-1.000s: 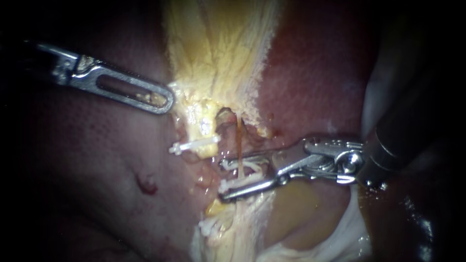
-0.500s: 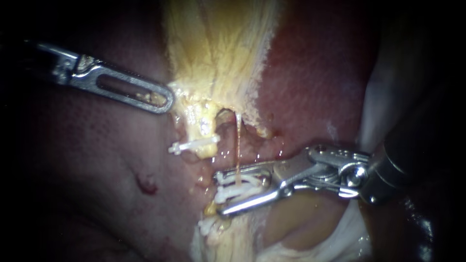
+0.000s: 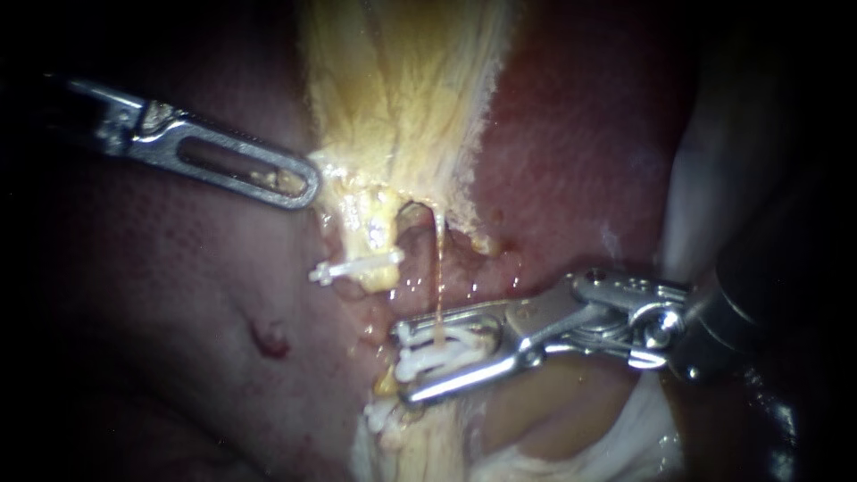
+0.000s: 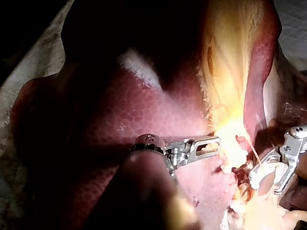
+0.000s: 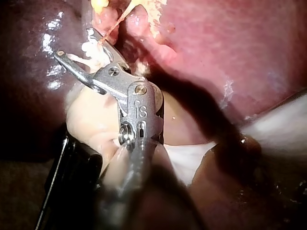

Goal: Clipping second clip right tube

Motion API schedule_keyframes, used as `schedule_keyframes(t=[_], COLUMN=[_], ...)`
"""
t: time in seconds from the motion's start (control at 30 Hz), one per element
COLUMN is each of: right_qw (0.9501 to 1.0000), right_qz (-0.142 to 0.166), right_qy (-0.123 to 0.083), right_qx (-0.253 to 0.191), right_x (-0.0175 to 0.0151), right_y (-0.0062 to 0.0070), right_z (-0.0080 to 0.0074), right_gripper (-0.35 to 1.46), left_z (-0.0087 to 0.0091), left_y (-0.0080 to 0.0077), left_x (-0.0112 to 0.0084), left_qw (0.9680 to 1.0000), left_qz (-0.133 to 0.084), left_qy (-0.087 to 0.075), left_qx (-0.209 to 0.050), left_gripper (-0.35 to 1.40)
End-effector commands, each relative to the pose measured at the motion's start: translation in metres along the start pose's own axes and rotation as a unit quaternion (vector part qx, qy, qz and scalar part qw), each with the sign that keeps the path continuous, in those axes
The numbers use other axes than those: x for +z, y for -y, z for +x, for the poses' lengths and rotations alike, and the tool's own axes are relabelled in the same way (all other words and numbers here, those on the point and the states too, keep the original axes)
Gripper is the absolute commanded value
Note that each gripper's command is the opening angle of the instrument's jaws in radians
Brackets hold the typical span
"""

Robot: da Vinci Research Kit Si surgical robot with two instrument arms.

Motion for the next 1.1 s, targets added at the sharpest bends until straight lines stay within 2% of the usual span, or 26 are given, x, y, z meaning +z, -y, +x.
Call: schedule_keyframes(t=[0.03,0.23,0.37,0.47,0.57,0.7,0.87,1.1], right_qw=[1.0,1.0,1.0,1.0,0.9999,0.9987,0.9986,0.9986], right_qz=[-0.001,0.0,0.001,0.001,0.001,0.002,-0.002,-0.002], right_qy=[0.0,0.0,0.001,0.0,0.0,-0.002,0.007,0.007], right_qx=[0.0,0.0,0.0,0.004,0.013,0.051,0.052,0.052], right_x=[-0.0001,-0.0005,-0.0009,-0.001,-0.0011,-0.0014,-0.0016,-0.0017], right_y=[-0.0001,-0.0004,-0.0003,-0.0003,-0.0002,-0.0003,-0.0003,-0.0006], right_z=[0.0,-0.0001,-0.0002,0.0,0.0,-0.0001,-0.0002,-0.0002], right_gripper=[0.34,0.16,-0.18,-0.35,-0.35,-0.35,-0.35,-0.35], left_z=[0.0,0.0,0.0,0.0,0.0,0.0,0.0,0.0], left_y=[0.0,0.0,0.0,0.0,0.0,-0.0001,-0.0002,-0.0002], left_x=[0.0,0.0,0.0,0.0,0.0,0.0,0.0,-0.0001], left_qw=[1.0,1.0,1.0,1.0,1.0,1.0,1.0,1.0], left_qz=[0.0,0.0,0.0,0.0,0.0,0.0,0.0,0.0], left_qy=[0.0,0.0,0.0,0.0,0.0,0.0,0.0,0.0], left_qx=[0.0,0.0,0.0,0.0,0.0,0.0,0.0,0.0], left_gripper=[-0.35,-0.35,-0.35,-0.35,-0.35,-0.35,-0.35,-0.35])
